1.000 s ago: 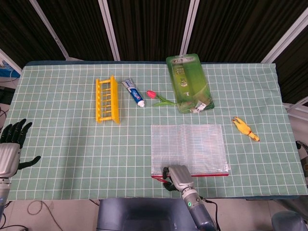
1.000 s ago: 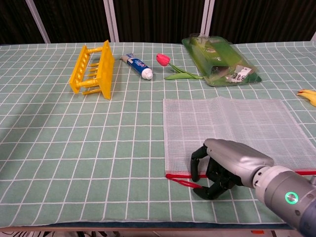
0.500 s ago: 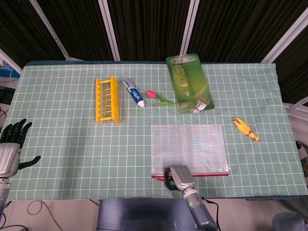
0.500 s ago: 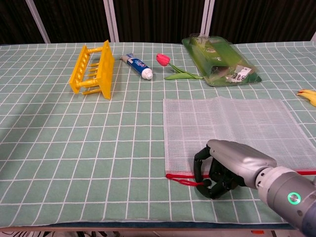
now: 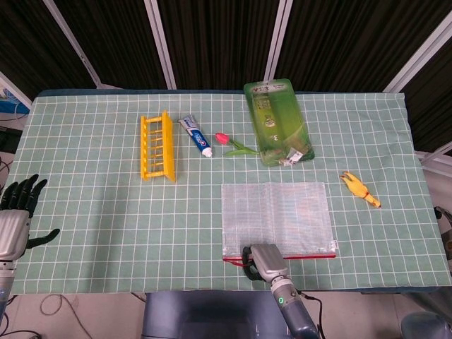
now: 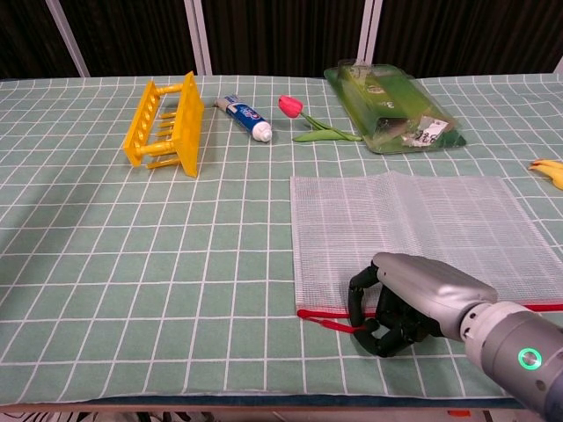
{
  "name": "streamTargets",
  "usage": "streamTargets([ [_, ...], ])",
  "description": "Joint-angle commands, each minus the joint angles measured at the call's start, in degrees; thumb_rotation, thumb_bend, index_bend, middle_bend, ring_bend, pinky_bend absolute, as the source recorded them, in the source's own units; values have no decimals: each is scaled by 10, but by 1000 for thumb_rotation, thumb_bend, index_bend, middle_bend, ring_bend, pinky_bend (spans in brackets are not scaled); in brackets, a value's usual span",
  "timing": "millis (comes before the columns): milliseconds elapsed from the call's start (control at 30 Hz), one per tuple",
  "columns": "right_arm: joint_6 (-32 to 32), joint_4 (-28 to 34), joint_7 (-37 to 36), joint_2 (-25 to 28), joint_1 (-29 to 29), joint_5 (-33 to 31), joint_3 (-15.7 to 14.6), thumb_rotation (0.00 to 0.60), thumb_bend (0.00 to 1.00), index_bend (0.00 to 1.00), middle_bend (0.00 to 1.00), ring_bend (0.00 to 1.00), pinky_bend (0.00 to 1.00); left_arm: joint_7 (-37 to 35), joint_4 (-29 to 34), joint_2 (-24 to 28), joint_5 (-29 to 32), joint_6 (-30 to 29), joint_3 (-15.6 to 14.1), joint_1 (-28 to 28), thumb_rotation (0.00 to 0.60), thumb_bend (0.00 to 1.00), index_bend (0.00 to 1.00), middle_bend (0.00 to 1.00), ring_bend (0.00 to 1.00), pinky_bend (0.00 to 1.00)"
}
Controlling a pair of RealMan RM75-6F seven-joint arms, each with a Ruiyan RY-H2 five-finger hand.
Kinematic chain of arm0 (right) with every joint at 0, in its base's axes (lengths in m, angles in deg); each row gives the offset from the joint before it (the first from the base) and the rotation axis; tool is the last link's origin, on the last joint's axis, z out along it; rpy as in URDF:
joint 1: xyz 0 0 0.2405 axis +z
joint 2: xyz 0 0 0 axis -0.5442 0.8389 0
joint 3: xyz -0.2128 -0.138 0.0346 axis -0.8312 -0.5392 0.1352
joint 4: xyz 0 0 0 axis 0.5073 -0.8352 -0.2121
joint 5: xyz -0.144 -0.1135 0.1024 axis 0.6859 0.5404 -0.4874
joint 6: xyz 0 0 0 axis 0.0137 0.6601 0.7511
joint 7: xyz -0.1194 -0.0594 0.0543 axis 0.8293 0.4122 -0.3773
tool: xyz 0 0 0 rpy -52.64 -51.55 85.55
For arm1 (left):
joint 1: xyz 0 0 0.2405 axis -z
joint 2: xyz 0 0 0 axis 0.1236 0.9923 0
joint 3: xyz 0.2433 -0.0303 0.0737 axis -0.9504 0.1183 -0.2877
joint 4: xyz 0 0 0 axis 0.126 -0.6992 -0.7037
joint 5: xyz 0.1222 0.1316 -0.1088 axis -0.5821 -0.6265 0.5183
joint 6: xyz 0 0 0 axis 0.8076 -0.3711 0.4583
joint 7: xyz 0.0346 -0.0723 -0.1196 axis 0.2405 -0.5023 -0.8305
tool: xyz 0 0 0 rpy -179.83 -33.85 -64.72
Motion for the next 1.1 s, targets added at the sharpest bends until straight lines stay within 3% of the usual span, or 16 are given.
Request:
streamTargets([
  [33, 1, 2, -1, 1, -1, 3, -1, 600, 529, 596, 1000, 1000, 1000, 0, 0, 0, 0, 0, 0, 0, 600, 2, 0, 0, 0, 0],
  [333, 12, 25, -7, 11, 0, 37, 6, 600, 602, 643, 1000, 1000, 1000, 2, 0, 1, -1, 1, -2, 0, 600, 2, 0, 0, 0, 0],
  [633, 26, 72, -3, 42, 10, 68, 36, 600, 634, 656, 1000, 1000, 1000, 6, 6, 3, 8, 7, 0, 0, 600, 2, 0, 0, 0, 0],
  [867, 33, 114, 17, 77, 32, 69, 88, 600, 639, 662, 1000, 1000, 1000, 17, 17, 8, 8, 14, 6, 9, 600, 28, 0, 0, 0, 0],
  [1100, 32, 157, 36, 113, 60, 47, 146, 600, 638, 662, 1000, 1000, 1000, 53, 63, 26, -5, 55, 24, 54, 600, 75, 0, 0, 0, 0],
])
